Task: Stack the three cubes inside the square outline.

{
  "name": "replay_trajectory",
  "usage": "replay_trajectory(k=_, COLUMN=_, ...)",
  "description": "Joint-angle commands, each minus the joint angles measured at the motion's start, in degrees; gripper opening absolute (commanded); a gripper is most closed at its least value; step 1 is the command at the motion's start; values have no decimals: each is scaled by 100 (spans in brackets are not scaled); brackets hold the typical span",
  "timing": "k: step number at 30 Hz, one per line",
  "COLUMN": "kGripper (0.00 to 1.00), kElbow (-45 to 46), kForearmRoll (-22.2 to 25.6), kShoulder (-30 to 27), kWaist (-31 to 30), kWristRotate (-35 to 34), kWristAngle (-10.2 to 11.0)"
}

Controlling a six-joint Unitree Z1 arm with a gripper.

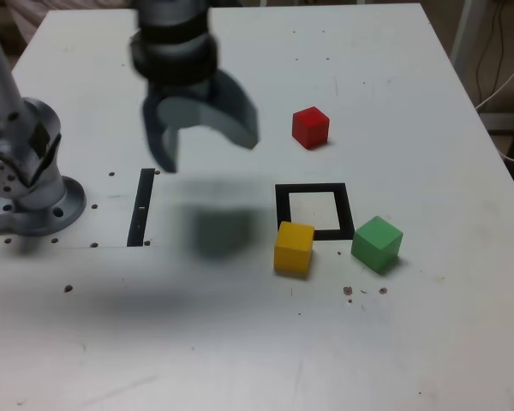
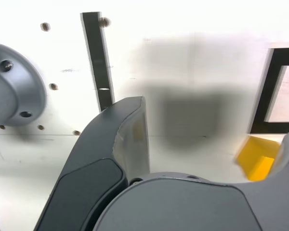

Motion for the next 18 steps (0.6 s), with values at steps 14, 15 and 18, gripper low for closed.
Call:
replay_trajectory(k=14, kGripper=97, kElbow=-1597, kForearmRoll=727, kShoulder=922, kWaist=1533, kWristRotate=2128, kWristAngle=462)
replay_trajectory(k=15, kGripper=97, kElbow=-1660, kForearmRoll=745, kShoulder=1006, kWaist=1625, kWristRotate=2145, kWristAngle=447)
replay_trajectory(k=18, kGripper=97, kElbow=-1868, kForearmRoll=763, kShoulder=1330, kWaist=1897, kWristRotate=2145, kWristAngle=338)
